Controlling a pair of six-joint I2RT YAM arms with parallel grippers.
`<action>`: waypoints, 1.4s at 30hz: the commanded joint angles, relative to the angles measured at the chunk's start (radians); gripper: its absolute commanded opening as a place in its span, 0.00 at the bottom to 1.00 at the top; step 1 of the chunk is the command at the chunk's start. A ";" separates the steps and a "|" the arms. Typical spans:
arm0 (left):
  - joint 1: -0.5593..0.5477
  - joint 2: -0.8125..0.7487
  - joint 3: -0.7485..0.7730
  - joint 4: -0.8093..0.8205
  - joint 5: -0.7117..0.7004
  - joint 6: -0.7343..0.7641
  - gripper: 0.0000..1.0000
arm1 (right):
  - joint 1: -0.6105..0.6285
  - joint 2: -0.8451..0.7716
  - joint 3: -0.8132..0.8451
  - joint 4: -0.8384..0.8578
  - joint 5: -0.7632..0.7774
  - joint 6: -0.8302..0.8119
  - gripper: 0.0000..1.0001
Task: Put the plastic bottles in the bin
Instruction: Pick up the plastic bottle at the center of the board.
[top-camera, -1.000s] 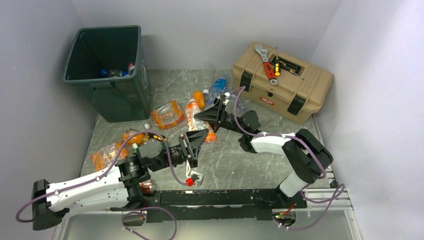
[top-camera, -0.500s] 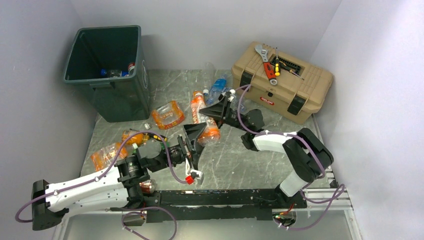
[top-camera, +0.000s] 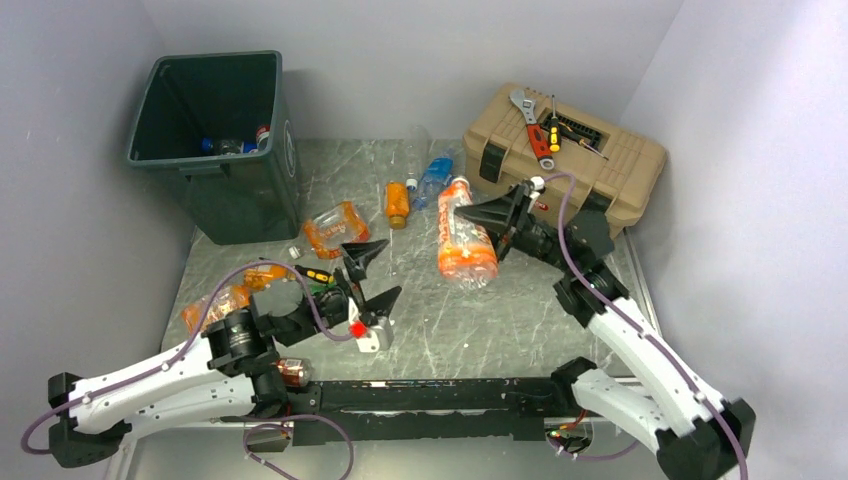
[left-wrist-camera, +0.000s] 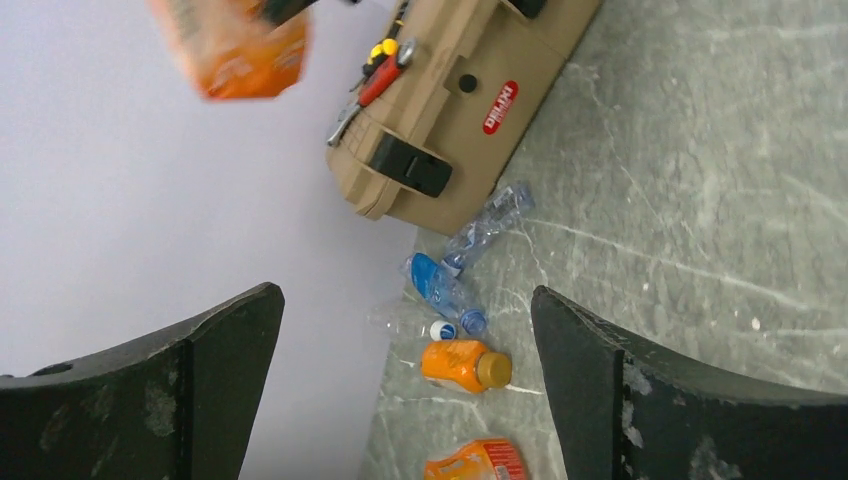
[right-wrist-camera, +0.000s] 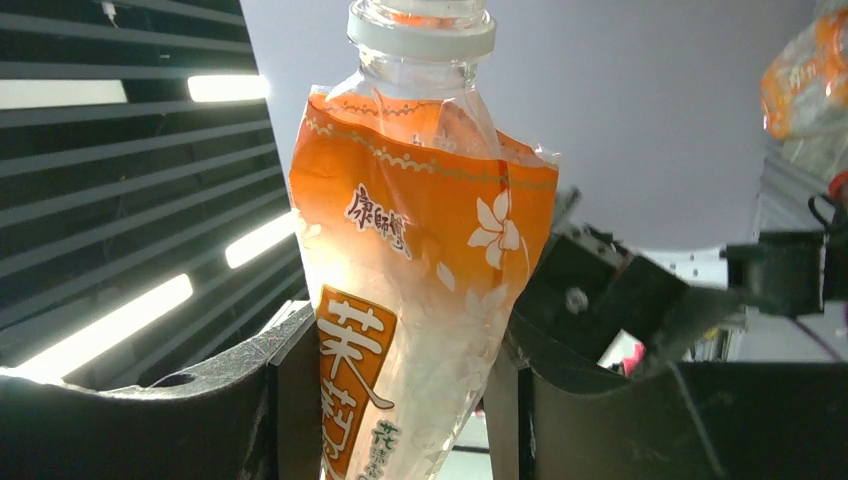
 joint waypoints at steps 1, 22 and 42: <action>-0.004 -0.016 0.118 -0.019 -0.102 -0.281 1.00 | 0.008 -0.117 -0.002 -0.361 0.007 0.010 0.38; 0.004 0.162 0.289 -0.068 -0.320 -0.693 0.99 | 0.008 -0.079 -0.011 -0.333 0.007 0.010 0.38; 0.023 0.090 0.318 -0.113 -0.395 -0.844 1.00 | 0.464 0.031 0.172 -0.392 0.971 -2.005 0.00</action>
